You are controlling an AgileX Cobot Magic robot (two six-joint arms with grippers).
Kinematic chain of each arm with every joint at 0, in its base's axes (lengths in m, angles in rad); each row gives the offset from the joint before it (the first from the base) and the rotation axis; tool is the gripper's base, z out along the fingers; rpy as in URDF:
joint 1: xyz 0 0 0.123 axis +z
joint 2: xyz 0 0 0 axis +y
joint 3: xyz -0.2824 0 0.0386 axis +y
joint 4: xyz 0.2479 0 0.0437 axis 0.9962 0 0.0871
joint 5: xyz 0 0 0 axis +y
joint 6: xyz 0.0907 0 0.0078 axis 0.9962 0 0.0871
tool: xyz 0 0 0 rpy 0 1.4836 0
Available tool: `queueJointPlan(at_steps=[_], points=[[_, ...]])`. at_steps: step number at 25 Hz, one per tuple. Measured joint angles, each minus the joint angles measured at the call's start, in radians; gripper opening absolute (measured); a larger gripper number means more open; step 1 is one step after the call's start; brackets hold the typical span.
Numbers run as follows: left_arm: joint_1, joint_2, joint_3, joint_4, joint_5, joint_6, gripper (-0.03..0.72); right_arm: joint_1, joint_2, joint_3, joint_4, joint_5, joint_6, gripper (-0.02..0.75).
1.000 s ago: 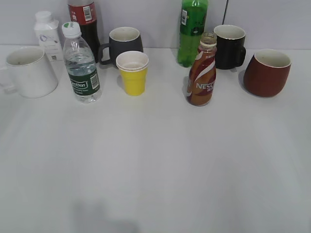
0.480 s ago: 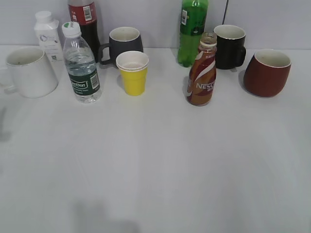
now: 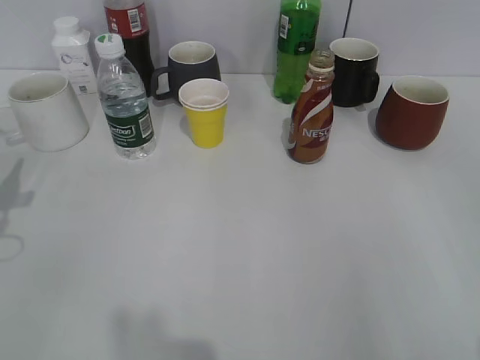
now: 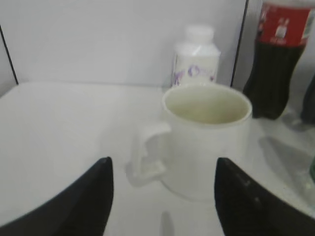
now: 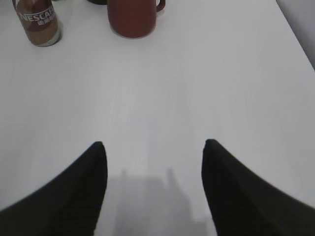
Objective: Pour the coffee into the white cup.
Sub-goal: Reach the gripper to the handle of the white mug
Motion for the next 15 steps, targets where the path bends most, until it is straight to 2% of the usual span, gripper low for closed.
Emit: queueJointPlan(at_steps=[7, 15], points=[[0.0, 0.255, -0.027, -0.057, -0.177, 0.0, 0.467, 0.0, 0.0, 0.0, 0.0, 0.0, 0.0, 0.48], [0.0, 0.4, -0.157, -0.07, -0.202, 0.0, 0.46, 0.0, 0.0, 0.0, 0.0, 0.0, 0.0, 0.48]])
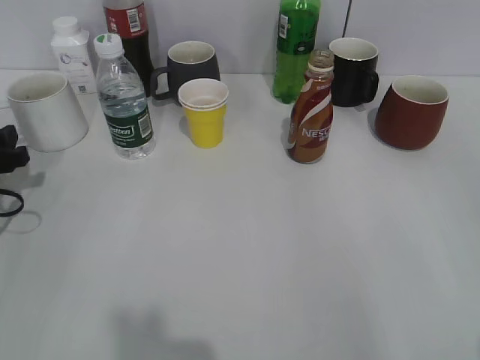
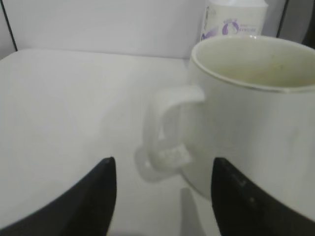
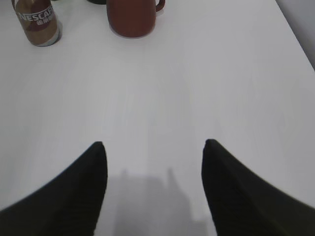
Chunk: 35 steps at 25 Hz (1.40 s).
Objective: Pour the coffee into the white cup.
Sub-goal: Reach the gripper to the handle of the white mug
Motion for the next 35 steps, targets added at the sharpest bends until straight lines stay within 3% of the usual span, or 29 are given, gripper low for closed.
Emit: queueJointPlan(at_steps=[11, 21, 24, 30, 35], points=[[0.085, 0.078, -0.159, 0.046, 0.062, 0.0, 0.445, 0.0, 0.0, 0.0, 0.0, 0.0, 0.0, 0.48], [0.089, 0.142, -0.289, 0.116, 0.131, 0.0, 0.377, 0.0, 0.0, 0.0, 0.0, 0.0, 0.0, 0.48], [0.089, 0.16, -0.312, 0.125, 0.145, 0.0, 0.313, 0.0, 0.0, 0.0, 0.0, 0.0, 0.0, 0.48], [0.089, 0.164, -0.317, 0.139, 0.146, 0.0, 0.079, 0.0, 0.0, 0.0, 0.0, 0.0, 0.0, 0.48], [0.089, 0.165, -0.317, 0.141, 0.132, 0.008, 0.056, 0.0, 0.0, 0.0, 0.0, 0.0, 0.0, 0.48]])
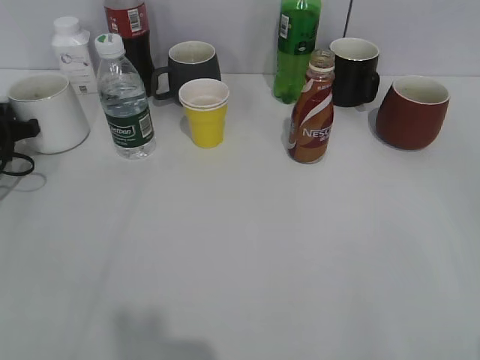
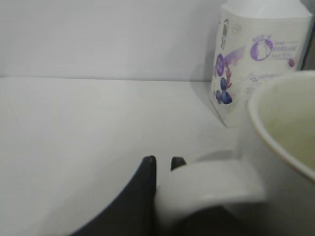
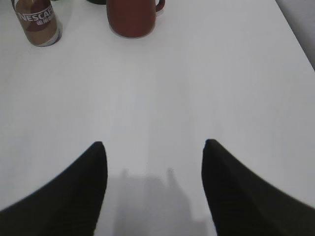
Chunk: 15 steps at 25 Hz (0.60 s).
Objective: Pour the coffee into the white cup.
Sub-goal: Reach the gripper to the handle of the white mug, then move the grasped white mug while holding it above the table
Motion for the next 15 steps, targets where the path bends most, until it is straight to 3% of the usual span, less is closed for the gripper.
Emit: queueJointPlan(at_steps=[8, 15], points=[[0.0, -0.026, 0.016, 0.002, 0.002, 0.008, 0.054, 0.0, 0.0, 0.0, 0.0, 0.0, 0.0, 0.48], [0.0, -0.196, 0.133, 0.005, -0.02, 0.007, 0.054, 0.0, 0.0, 0.0, 0.0, 0.0, 0.0, 0.48]])
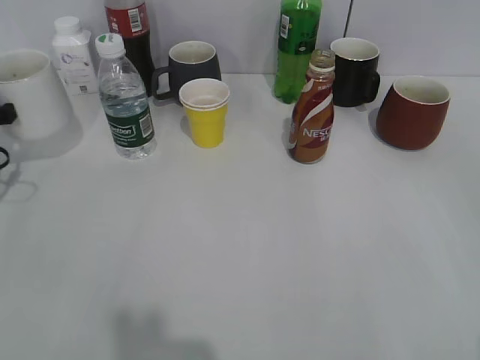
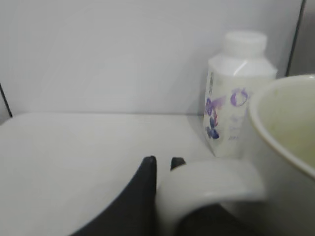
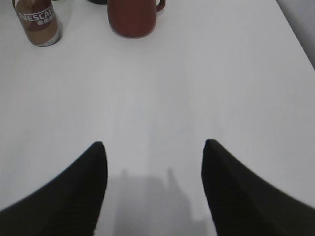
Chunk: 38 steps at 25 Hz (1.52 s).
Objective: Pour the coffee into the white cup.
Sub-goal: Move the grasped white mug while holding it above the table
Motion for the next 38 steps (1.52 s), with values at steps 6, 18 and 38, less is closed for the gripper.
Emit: queueJointPlan(at_steps=[6, 18, 38], points=[[0.0, -0.192, 0.129, 0.053, 0.0, -0.015, 0.053, 0.0, 0.0, 0.0, 0.0, 0.0, 0.0, 0.48], [0.0, -0.477, 0.345, 0.253, 0.008, -0.132, 0.052, 0.0, 0.0, 0.0, 0.0, 0.0, 0.0, 0.48], [-0.323, -0.281, 0.349, 0.394, -0.098, -0.212, 0.053, 0.0, 0.0, 0.0, 0.0, 0.0, 0.0, 0.48]])
